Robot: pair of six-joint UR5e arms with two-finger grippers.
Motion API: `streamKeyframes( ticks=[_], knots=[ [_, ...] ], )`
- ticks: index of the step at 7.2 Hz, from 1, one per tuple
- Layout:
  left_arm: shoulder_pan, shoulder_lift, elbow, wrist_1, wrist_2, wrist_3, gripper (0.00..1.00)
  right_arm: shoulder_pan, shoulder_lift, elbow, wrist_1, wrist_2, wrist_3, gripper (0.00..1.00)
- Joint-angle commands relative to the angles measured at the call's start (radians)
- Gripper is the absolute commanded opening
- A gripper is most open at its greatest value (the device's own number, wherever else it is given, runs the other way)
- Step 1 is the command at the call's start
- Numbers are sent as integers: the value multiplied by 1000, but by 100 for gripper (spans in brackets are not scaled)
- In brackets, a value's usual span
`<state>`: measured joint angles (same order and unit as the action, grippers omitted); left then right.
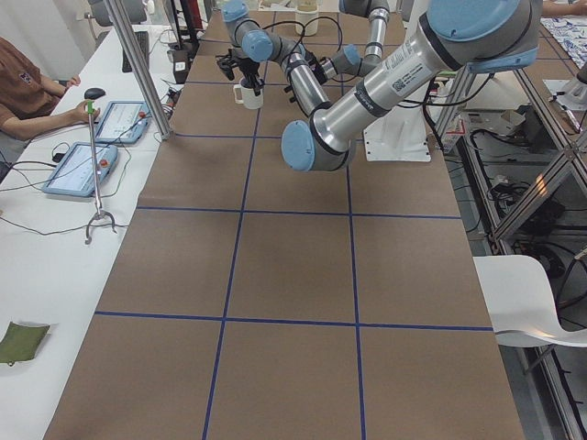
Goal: Left arm hands cup to right arm to dump lemon
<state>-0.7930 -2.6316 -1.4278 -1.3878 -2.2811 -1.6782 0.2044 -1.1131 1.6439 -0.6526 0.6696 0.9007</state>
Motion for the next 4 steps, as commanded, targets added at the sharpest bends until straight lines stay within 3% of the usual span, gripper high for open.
streamKeyframes(
  ticks=[1,4],
  knots=[
    [32,-16,0,1,11,-57,0,1,32,-33,-1,-59,-14,98],
    [72,-19,-3,33,55,-57,0,7,35,-38,-1,-97,-14,98]
  ],
)
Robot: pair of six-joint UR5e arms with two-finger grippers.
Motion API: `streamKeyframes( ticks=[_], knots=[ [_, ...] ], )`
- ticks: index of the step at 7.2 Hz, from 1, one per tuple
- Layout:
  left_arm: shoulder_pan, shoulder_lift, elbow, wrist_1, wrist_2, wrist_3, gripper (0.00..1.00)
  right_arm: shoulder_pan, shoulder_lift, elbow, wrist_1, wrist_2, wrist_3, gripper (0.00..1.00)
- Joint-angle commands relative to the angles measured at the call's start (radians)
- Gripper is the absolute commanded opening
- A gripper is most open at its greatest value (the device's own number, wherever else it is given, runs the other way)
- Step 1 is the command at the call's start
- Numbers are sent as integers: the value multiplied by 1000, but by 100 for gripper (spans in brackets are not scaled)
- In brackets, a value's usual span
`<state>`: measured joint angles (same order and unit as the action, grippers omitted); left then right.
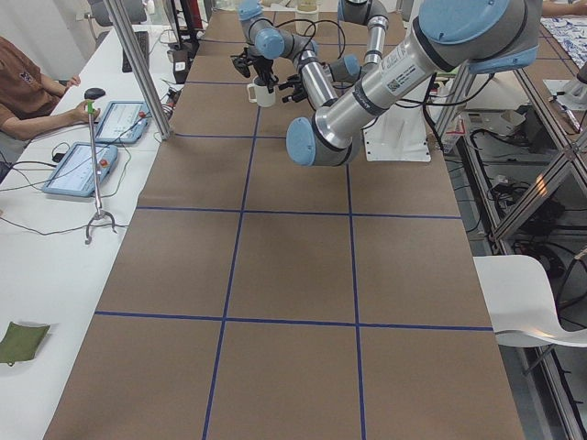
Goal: Left arm hands cup to right arm to dump lemon
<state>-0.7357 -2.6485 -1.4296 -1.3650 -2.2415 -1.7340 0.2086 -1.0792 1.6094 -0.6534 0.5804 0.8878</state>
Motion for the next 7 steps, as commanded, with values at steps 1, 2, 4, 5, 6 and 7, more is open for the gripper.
streamKeyframes(
  ticks=[1,2,4,5,6,7],
  knots=[
    [19,-5,-2,10,16,-1,0,3,2,-9,0,-8,0,98],
    [22,-8,-2,10,16,-1,0,3,2,-11,0,-10,0,98],
    [38,-8,-2,9,20,-2,0,3,5,-11,0,-8,-1,98],
    [47,-10,-2,10,20,-2,0,2,5,-11,0,-7,-1,98],
    [47,-8,-3,10,20,-2,0,3,5,-12,0,-8,-1,98],
    [50,-10,-3,9,20,-1,0,3,5,-16,0,-8,-1,98]
  ],
)
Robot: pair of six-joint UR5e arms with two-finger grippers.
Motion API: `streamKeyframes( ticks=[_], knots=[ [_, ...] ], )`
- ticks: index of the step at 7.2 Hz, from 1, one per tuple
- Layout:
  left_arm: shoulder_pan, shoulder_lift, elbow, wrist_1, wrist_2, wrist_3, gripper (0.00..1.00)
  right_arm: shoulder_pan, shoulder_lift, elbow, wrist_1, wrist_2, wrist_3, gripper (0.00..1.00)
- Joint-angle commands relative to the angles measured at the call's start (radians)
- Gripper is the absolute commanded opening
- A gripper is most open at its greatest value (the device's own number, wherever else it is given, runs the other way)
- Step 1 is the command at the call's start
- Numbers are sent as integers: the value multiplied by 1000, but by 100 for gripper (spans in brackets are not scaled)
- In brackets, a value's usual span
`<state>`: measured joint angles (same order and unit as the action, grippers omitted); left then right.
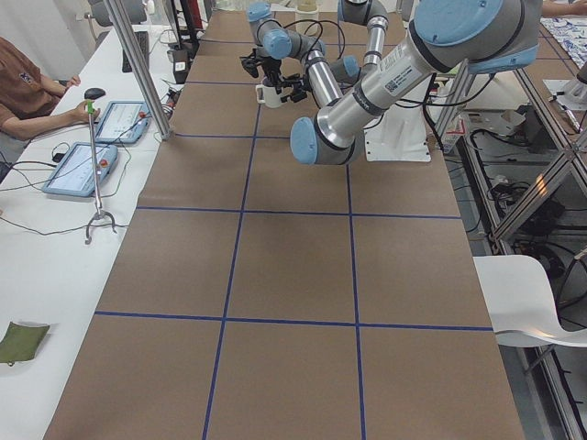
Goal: Left arm hands cup to right arm to dump lemon
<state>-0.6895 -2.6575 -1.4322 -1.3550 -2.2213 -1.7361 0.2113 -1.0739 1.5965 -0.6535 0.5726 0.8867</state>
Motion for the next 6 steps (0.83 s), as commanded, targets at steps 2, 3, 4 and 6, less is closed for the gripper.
streamKeyframes(
  ticks=[2,3,4,6],
  knots=[
    [18,1,-2,0,0,0,0,0,0,-4,0,0,0,98],
    [24,-1,-2,0,0,0,0,0,0,-4,0,1,0,98],
    [30,1,-4,0,-1,-11,0,0,0,-4,0,0,0,98],
    [34,-1,-8,0,-3,-14,0,0,0,-4,0,0,0,98]
  ],
)
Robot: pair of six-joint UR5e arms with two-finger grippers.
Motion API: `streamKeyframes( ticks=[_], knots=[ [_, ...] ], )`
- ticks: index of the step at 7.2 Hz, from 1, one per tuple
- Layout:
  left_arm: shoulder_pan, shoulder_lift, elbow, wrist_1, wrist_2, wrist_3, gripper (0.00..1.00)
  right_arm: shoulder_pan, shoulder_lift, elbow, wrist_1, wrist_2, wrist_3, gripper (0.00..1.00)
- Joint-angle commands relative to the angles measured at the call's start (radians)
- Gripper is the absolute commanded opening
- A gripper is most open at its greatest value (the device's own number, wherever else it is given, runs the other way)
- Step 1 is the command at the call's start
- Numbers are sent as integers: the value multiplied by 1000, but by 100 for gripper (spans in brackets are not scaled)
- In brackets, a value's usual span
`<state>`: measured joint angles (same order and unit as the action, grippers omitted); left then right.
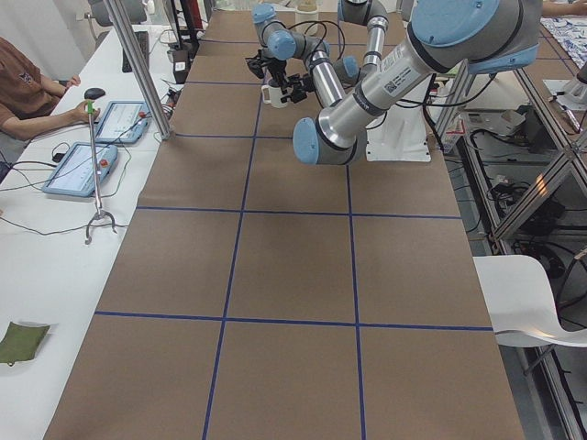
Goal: Left arm hands cup to right arm to dump lemon
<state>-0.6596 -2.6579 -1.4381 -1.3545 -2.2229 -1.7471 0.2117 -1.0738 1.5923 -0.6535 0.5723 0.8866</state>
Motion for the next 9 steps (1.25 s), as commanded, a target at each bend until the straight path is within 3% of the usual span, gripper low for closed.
streamKeyframes(
  ticks=[1,2,5,6,7,9],
  knots=[
    [8,-1,-4,0,-1,-5,0,-2,0,0,0,0,0,98],
    [8,-1,-5,0,-1,-5,0,-2,0,-2,0,0,0,98],
    [8,1,-7,0,0,-6,3,-2,-2,-3,-2,-2,-17,67],
    [6,3,-7,0,3,-6,69,-2,0,-2,0,0,-17,57],
    [-3,-5,-12,0,3,-5,100,-2,0,-3,0,1,-17,53],
    [-63,-5,-91,2,-3,-3,100,0,-11,-2,17,1,-17,53]
  ],
)
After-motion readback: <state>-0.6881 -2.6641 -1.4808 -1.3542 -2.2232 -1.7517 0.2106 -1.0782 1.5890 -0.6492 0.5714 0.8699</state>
